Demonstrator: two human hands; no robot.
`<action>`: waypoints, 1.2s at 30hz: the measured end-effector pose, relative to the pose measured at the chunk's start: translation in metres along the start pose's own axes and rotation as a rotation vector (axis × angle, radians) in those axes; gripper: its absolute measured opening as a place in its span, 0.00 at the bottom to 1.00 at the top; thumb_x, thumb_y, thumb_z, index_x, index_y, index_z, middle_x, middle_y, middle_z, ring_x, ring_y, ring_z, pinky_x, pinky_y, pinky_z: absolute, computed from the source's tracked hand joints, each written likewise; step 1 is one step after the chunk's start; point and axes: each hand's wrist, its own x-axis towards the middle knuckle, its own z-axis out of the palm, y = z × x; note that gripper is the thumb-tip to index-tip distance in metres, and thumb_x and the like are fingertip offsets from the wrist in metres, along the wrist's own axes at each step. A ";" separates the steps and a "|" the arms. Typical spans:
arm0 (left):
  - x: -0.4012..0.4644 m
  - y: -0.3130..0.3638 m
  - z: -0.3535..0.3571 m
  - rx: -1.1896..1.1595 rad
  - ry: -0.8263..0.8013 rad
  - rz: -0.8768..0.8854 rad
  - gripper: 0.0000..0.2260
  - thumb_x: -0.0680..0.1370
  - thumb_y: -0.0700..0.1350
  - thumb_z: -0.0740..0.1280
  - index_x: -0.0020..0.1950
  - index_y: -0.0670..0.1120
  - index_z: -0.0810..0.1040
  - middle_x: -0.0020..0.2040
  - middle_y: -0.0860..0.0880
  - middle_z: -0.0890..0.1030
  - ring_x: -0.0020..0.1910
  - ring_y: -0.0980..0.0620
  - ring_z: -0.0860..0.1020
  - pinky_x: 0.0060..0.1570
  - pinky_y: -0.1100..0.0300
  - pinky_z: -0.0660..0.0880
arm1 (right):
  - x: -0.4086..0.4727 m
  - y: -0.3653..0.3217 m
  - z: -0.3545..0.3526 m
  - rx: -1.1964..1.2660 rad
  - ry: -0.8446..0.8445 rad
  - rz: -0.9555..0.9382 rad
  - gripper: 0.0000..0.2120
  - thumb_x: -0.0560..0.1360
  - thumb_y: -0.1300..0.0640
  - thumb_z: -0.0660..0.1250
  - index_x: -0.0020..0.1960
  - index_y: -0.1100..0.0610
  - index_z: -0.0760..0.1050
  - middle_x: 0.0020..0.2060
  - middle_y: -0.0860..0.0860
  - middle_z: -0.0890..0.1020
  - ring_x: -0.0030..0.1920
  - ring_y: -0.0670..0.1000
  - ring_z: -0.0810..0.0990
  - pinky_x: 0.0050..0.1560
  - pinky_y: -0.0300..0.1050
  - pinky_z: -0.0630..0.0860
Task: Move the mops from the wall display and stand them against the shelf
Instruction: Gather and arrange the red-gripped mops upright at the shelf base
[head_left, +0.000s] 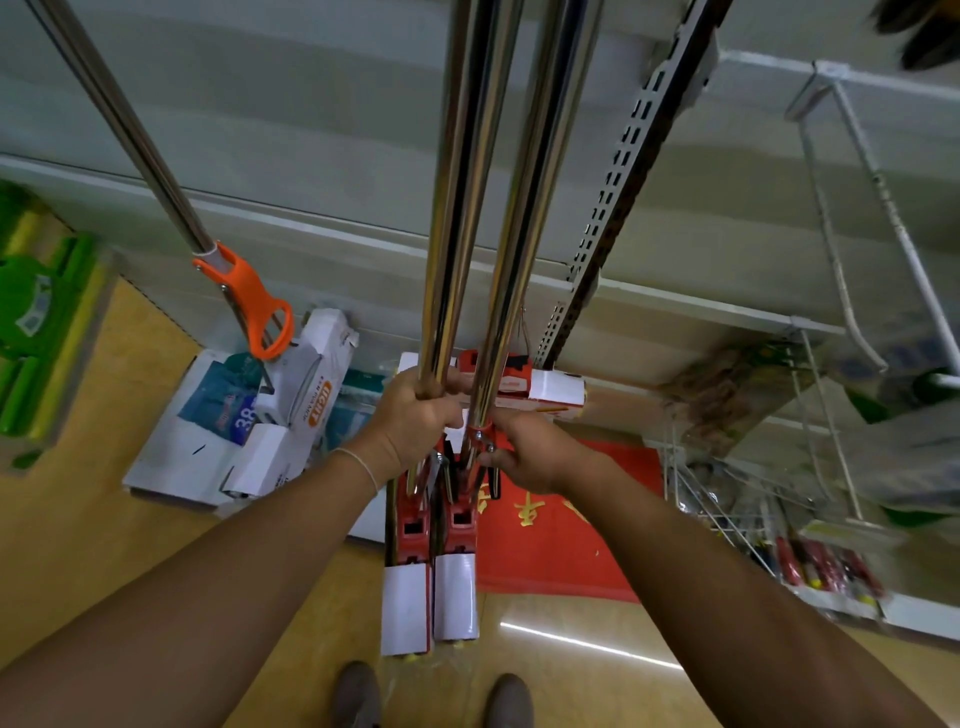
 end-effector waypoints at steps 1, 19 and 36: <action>-0.001 0.001 0.000 0.019 0.008 0.014 0.09 0.63 0.37 0.64 0.42 0.39 0.78 0.40 0.41 0.79 0.44 0.43 0.78 0.46 0.51 0.77 | -0.001 0.002 -0.002 -0.004 -0.001 0.006 0.25 0.76 0.52 0.69 0.70 0.49 0.67 0.67 0.53 0.77 0.67 0.57 0.73 0.63 0.48 0.69; -0.009 -0.008 -0.036 0.031 0.010 0.031 0.24 0.73 0.29 0.64 0.21 0.50 0.67 0.22 0.49 0.65 0.21 0.54 0.65 0.27 0.61 0.64 | -0.006 0.020 0.003 -0.051 0.253 0.159 0.22 0.74 0.41 0.69 0.63 0.51 0.72 0.56 0.51 0.82 0.56 0.54 0.79 0.50 0.46 0.75; -0.007 -0.008 -0.044 0.079 -0.013 0.040 0.15 0.64 0.40 0.65 0.20 0.50 0.65 0.20 0.52 0.63 0.22 0.51 0.62 0.30 0.59 0.60 | 0.044 0.033 -0.008 0.116 0.463 0.443 0.28 0.74 0.40 0.70 0.64 0.58 0.70 0.49 0.55 0.83 0.51 0.59 0.81 0.44 0.48 0.75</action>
